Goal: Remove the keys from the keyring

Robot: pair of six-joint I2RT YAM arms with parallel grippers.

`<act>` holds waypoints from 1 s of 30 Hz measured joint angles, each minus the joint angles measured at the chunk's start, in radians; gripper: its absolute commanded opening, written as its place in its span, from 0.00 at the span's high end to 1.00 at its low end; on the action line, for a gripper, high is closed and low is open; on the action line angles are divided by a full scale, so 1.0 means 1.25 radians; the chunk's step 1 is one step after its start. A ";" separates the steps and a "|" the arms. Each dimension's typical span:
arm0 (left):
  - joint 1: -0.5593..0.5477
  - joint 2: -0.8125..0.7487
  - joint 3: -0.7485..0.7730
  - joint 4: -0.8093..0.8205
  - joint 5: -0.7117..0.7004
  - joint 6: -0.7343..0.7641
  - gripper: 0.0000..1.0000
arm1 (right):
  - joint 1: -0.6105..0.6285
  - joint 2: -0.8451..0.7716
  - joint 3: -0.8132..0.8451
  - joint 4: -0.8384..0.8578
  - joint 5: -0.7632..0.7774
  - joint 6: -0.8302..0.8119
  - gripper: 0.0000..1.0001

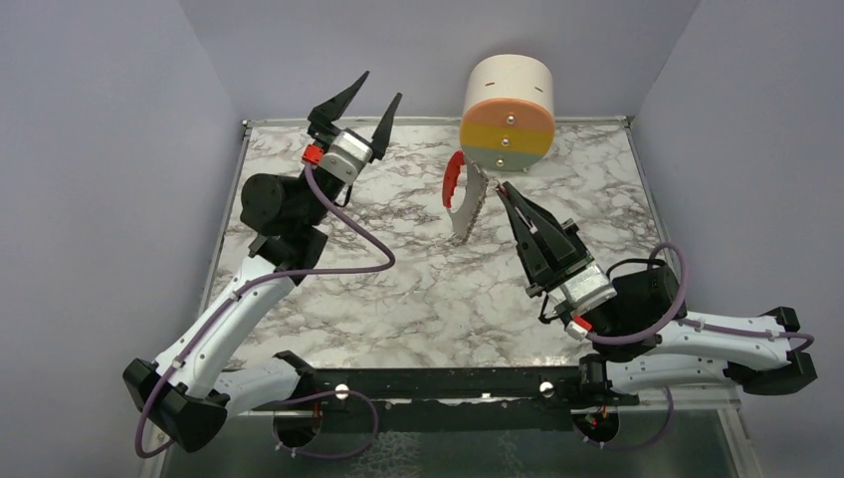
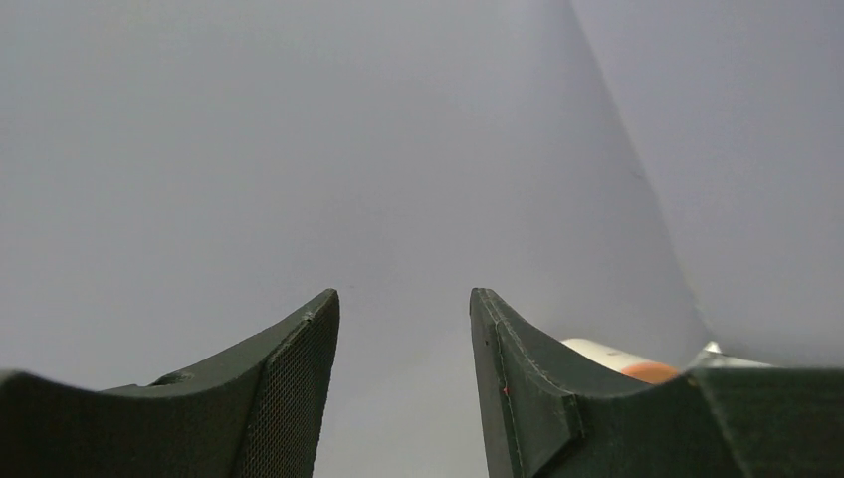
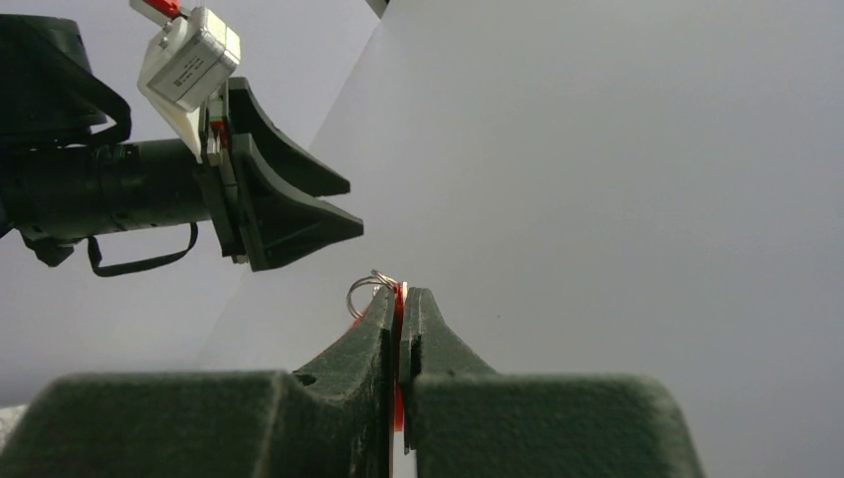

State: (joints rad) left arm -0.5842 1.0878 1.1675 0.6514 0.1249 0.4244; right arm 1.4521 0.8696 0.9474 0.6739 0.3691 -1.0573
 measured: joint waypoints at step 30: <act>0.114 0.092 0.117 -0.043 0.953 -0.354 0.32 | 0.000 -0.065 0.018 -0.189 -0.070 0.091 0.98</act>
State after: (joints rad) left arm -0.4416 1.2022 1.3144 0.5972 1.3163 -0.0185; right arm 1.4521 0.7879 0.9699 0.4381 0.2821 -0.9440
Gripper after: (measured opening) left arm 0.694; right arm 0.026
